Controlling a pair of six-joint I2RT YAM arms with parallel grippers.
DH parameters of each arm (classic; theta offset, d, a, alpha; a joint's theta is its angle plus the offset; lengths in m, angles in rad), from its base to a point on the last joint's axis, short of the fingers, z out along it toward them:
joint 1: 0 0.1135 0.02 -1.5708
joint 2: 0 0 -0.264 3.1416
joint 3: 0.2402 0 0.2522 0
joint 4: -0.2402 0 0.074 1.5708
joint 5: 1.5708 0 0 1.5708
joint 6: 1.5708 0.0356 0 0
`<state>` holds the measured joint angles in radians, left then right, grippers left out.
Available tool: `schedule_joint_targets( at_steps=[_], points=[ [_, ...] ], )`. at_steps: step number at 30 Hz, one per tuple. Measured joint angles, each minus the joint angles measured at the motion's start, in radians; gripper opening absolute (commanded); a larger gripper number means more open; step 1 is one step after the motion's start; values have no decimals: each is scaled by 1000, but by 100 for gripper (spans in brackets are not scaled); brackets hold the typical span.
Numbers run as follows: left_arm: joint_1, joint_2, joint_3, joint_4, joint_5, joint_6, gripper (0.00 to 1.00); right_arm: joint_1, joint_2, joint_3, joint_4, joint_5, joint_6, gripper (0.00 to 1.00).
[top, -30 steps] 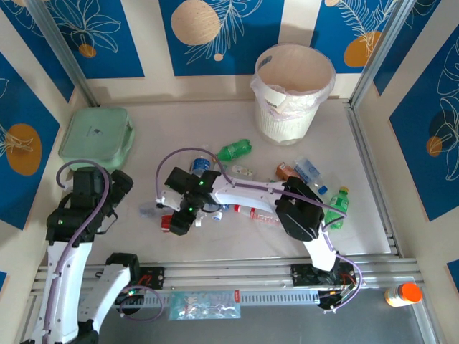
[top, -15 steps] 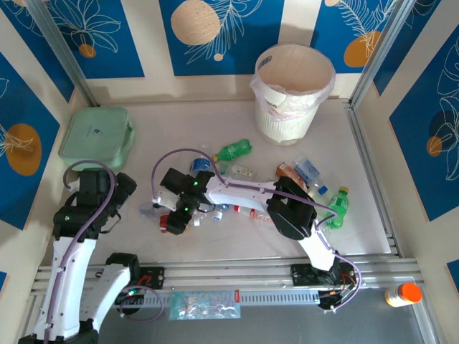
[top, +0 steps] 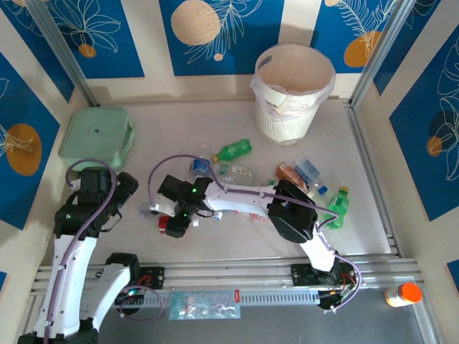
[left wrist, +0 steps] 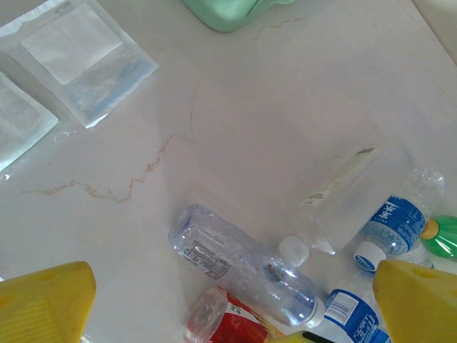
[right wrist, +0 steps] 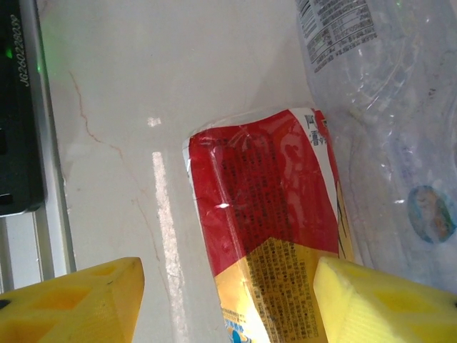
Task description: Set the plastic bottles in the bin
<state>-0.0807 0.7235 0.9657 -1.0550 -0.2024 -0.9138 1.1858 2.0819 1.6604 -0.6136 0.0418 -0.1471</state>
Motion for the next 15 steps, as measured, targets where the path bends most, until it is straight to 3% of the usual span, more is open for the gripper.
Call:
schedule_joint_targets(
  at_steps=[8, 15],
  points=[
    [0, 12, 0, 6, 17, 6, 99, 19, -90, -87, -3, 4, -11, 62],
    [0, 21, 0, 27, 49, 29, 99, 18, -108, -87, 2, 42, -39, 81]
  ],
)
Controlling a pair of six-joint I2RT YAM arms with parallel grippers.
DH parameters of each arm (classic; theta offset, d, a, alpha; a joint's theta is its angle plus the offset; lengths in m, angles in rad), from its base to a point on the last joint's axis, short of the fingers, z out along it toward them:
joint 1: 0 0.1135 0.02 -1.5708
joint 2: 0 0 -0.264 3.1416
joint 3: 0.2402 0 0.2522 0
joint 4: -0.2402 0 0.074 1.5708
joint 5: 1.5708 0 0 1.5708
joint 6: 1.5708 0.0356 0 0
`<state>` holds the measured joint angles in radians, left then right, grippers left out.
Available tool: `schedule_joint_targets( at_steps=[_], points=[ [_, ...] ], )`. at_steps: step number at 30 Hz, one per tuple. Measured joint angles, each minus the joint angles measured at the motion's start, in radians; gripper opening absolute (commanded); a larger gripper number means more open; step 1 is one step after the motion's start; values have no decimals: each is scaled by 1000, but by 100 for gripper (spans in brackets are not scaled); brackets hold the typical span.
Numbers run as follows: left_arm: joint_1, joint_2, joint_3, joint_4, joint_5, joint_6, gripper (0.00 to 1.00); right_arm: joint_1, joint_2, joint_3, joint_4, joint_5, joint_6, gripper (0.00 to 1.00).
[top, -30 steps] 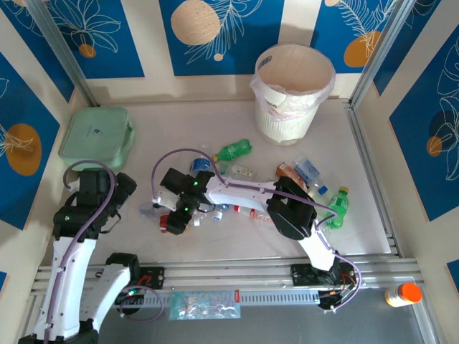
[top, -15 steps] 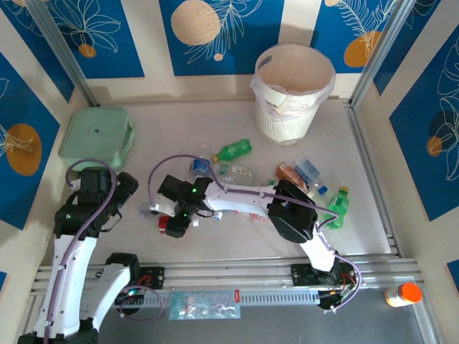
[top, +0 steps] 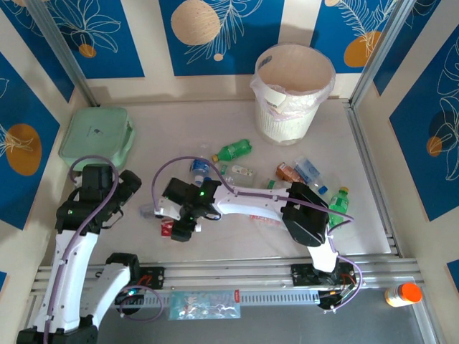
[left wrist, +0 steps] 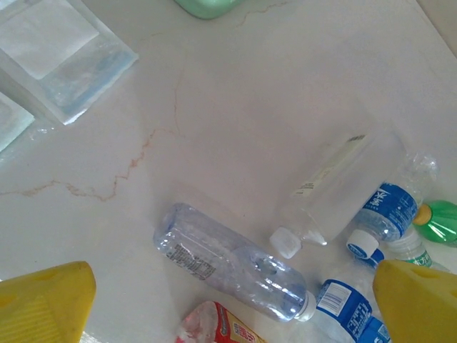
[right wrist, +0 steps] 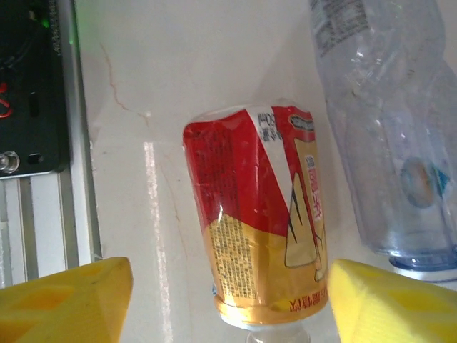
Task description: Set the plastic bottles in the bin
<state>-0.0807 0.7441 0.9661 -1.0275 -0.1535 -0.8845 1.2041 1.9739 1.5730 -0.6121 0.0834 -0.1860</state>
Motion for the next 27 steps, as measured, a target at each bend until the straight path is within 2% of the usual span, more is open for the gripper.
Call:
schedule_joint_targets(
  at_steps=[5, 10, 14, 24, 27],
  points=[
    [0, 0, 0, 3, 20, 3, 99, 0, 12, 2, 5, 23, -23, 90],
    [0, 0, 0, 20, 39, 3, 99, -3, 73, 22, 6, 38, -33, 92],
    [0, 0, 0, 33, 55, 3, 99, -7, 131, 54, 3, 52, -36, 91],
    [0, -2, -11, 56, 84, 18, 99, -7, 156, 68, 2, 64, -43, 90],
    [0, -2, -12, 58, 95, 22, 99, -6, 171, 69, 2, 67, -43, 85]
  ],
)
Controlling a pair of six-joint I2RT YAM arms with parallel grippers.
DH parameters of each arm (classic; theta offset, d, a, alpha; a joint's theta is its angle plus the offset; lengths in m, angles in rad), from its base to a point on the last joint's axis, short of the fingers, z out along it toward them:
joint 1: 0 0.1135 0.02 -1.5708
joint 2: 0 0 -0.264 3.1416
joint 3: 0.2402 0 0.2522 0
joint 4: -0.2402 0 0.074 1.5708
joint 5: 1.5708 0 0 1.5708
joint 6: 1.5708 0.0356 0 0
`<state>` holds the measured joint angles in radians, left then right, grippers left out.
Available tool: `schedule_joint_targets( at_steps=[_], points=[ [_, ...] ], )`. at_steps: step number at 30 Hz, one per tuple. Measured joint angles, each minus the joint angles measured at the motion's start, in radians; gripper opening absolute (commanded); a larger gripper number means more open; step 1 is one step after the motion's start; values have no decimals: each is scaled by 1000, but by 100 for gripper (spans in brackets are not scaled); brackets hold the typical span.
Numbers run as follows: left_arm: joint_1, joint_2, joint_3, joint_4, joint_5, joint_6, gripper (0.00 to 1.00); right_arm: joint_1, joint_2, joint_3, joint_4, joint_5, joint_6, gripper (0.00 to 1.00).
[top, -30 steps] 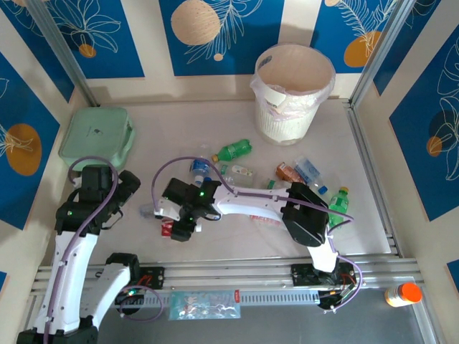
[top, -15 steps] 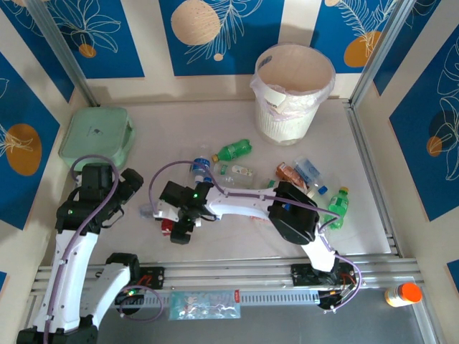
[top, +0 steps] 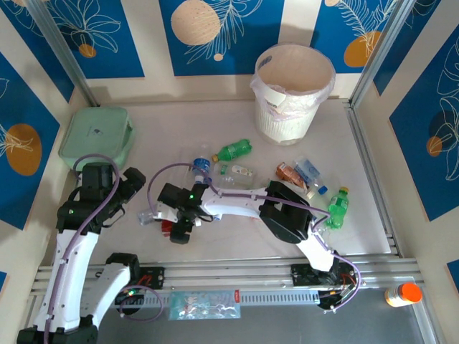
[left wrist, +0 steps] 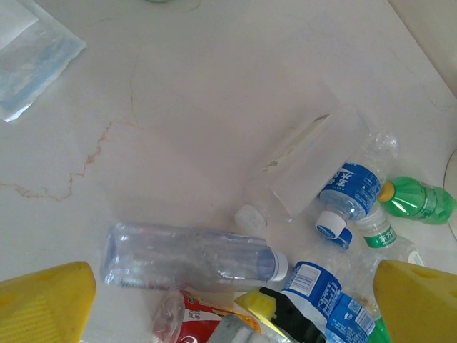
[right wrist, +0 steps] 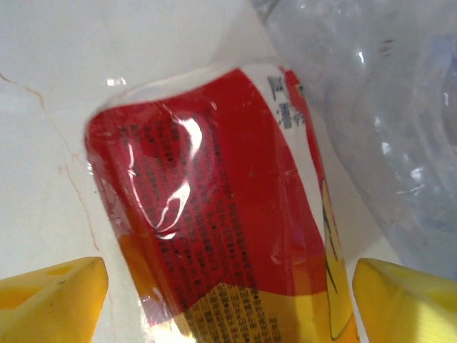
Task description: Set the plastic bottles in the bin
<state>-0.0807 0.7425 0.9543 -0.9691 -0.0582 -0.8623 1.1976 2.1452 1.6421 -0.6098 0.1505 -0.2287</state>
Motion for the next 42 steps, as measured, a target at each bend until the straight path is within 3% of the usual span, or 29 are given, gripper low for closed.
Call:
schedule_joint_targets(
  at_steps=[11, 19, 29, 42],
  points=[
    [0, 0, 0, 8, 32, 0, 99, 7, -9, -36, 22, 7, 3, 53],
    [0, 1, 0, 23, 73, 18, 99, 21, -108, -146, 27, 7, 16, 51],
    [-51, 28, 36, 103, 220, 169, 98, -1, -443, -302, 104, -21, 93, 50],
    [-249, 129, 187, 162, 275, 323, 95, -272, -877, -538, 249, -172, 310, 48]
  ],
)
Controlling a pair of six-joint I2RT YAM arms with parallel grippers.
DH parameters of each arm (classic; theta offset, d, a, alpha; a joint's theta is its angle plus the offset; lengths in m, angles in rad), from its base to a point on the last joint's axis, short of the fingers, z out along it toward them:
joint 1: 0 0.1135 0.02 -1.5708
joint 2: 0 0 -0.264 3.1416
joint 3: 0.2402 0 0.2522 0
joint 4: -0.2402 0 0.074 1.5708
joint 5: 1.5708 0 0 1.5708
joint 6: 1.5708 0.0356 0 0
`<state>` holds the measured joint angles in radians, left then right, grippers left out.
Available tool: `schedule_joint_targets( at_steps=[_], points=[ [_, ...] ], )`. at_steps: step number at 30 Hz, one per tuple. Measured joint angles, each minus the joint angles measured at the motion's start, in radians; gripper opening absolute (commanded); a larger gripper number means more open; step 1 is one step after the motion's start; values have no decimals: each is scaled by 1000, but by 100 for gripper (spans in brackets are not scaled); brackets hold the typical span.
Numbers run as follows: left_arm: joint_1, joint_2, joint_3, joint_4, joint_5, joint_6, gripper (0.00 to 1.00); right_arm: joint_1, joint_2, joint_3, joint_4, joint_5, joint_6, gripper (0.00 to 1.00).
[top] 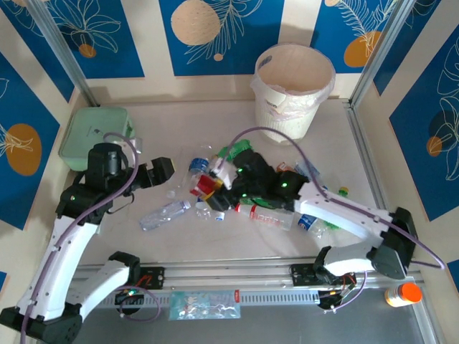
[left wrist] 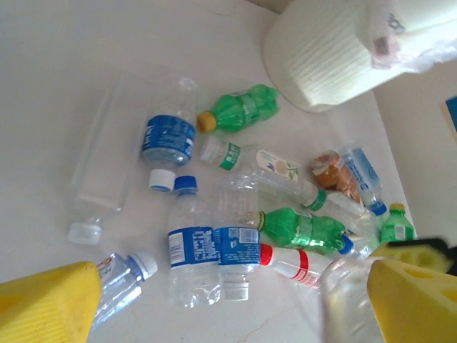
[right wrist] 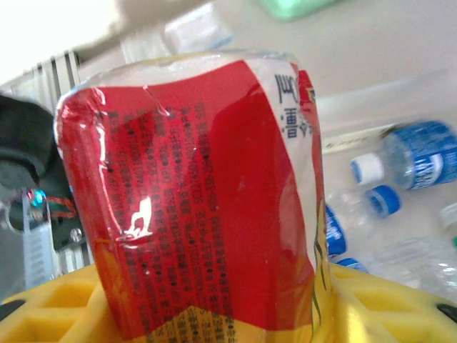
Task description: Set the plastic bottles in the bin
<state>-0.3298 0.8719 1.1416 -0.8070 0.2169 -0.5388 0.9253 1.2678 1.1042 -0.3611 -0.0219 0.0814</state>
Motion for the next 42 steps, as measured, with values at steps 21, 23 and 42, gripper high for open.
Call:
schedule_joint_targets(
  at_steps=[21, 23, 42],
  points=[
    [-238, 237, 115, 98, -12, 123, 98, -772, 111, 537, -45, 93, 243, 43],
    [-238, 246, 109, 98, -12, 123, 98, -815, 198, 607, -63, 100, 262, 43],
    [-238, 212, 56, 114, -34, 120, 100, -883, 1056, 1617, -507, 102, 323, 44]
  ],
)
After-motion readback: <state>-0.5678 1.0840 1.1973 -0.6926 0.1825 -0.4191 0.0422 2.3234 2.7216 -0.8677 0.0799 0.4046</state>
